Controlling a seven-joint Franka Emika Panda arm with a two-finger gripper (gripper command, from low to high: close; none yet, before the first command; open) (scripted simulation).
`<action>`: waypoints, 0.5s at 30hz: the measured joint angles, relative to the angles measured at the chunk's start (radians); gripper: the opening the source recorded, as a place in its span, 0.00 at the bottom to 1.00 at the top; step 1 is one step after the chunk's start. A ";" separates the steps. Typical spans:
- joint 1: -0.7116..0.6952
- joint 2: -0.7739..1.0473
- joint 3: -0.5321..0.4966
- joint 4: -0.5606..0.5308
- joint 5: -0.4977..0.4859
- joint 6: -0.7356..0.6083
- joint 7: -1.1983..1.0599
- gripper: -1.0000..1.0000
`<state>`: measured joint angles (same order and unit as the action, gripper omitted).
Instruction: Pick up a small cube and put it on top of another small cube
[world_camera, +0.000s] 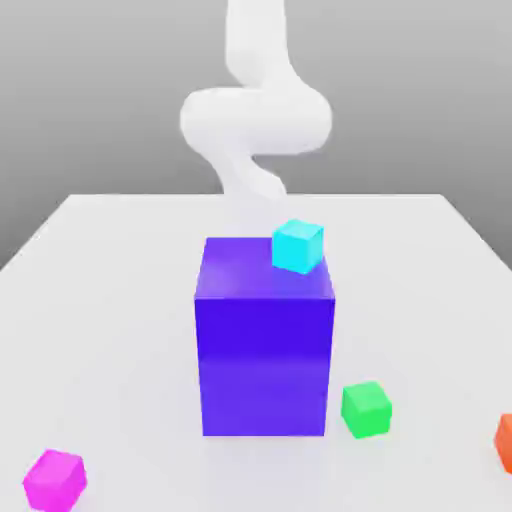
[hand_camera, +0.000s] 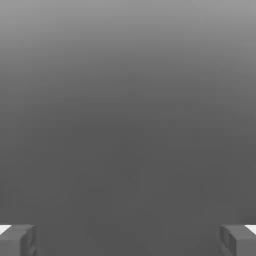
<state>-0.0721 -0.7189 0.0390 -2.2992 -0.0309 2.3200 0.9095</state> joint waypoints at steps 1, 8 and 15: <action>-0.030 0.035 0.016 0.000 -0.014 0.009 0.048 0.50; -0.206 0.265 0.103 0.003 -0.118 0.063 0.368 0.50; -0.334 0.493 0.139 0.006 -0.221 0.116 0.683 0.50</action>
<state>-0.4064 -0.2255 0.1785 -2.2928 -0.2515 2.4359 1.5927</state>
